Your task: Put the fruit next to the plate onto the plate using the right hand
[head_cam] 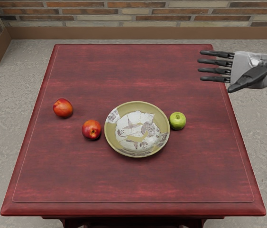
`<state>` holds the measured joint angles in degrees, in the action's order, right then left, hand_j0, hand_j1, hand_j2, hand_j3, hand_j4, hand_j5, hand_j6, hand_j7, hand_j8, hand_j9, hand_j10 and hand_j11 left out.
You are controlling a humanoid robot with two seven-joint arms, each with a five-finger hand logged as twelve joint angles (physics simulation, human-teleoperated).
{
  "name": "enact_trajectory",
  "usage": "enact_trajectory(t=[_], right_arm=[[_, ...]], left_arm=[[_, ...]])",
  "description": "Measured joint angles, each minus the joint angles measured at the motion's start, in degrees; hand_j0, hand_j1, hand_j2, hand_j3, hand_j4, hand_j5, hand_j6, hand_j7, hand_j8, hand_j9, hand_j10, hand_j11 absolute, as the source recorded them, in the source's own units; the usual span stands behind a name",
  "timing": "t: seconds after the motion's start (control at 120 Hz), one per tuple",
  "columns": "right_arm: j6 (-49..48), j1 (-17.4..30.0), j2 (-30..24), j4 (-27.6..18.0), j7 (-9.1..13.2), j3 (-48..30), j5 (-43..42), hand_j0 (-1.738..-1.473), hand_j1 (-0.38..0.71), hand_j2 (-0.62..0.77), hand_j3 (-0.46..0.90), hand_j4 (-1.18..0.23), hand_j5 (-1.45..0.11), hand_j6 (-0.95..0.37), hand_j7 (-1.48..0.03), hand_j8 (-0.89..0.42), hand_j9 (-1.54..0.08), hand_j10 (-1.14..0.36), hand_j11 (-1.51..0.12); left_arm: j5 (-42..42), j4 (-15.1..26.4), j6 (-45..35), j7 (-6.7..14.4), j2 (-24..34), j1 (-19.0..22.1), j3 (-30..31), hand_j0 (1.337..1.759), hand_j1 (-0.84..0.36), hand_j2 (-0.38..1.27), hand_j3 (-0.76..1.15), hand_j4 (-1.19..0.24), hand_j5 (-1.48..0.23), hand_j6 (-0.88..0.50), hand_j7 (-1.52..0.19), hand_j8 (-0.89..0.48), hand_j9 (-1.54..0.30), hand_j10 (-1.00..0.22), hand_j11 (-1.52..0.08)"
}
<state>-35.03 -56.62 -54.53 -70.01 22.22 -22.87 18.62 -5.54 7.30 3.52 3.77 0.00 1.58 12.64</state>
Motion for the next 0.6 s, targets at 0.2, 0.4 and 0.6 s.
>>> enact_trajectory(t=[0.2, 0.4, 0.6], right_arm=[[0.0, -2.1, 0.8, 1.6, -0.3, -0.4, -8.0, -1.658, -0.31, -0.01, 0.0, -0.03, -0.04, -0.03, -0.04, -0.03, -0.04, -0.03, -0.04], [0.0, -7.2, 3.3, 0.9, -0.6, -1.0, -30.8, -1.658, -0.31, -0.01, 0.0, -0.03, -0.04, -0.03, -0.04, -0.03, -0.04, -0.03, -0.04], [0.0, -8.1, 5.0, -4.2, -0.5, -1.1, -45.1, -1.658, -0.31, -0.01, 0.0, -0.04, -0.05, -0.04, -0.05, -0.04, -0.05, -0.04, -0.05]], left_arm=[[0.0, 0.0, 0.0, 0.0, 0.0, 0.0, 0.0, 1.658, 0.06, 0.05, 0.0, -0.25, -0.32, -0.25, -0.32, -0.25, -0.32, -0.24, -0.32], [0.0, 0.0, 0.0, 0.0, 0.0, 0.0, 0.0, 1.658, 0.06, 0.05, 0.0, -0.25, -0.32, -0.25, -0.32, -0.25, -0.32, -0.24, -0.32], [0.0, 0.0, 0.0, 0.0, 0.0, 0.0, 0.0, 1.658, 0.06, 0.05, 0.0, -0.25, -0.32, -0.25, -0.32, -0.25, -0.32, -0.24, -0.32]])
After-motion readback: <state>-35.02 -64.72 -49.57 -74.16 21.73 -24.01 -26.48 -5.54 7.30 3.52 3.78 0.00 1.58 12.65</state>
